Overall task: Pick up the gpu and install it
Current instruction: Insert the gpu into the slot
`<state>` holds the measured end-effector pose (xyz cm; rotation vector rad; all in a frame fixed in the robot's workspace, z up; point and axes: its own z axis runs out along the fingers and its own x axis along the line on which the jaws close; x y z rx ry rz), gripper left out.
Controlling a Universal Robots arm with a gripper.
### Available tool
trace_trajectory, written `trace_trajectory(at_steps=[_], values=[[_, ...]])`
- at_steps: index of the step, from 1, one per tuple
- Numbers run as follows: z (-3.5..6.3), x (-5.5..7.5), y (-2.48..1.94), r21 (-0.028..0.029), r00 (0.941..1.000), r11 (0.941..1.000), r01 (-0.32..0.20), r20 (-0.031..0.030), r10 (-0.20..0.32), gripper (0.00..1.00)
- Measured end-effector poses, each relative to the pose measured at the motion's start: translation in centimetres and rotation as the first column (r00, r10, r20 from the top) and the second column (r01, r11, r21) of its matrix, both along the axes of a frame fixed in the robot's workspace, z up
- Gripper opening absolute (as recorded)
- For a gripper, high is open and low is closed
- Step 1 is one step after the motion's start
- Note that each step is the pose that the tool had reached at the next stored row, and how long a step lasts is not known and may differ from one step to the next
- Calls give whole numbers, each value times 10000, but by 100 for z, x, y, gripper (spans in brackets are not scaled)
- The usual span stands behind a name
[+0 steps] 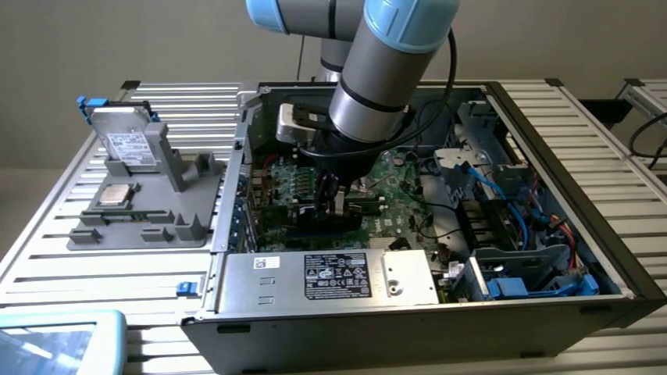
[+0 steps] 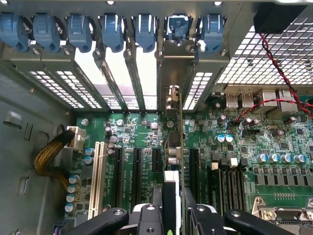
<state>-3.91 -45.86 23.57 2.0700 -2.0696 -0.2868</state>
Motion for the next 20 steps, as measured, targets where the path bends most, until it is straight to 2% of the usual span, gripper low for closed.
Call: trace_trajectory(at_steps=[20], values=[[-17, -2, -1, -2, 9998, 9998, 182, -1, -182, 27]])
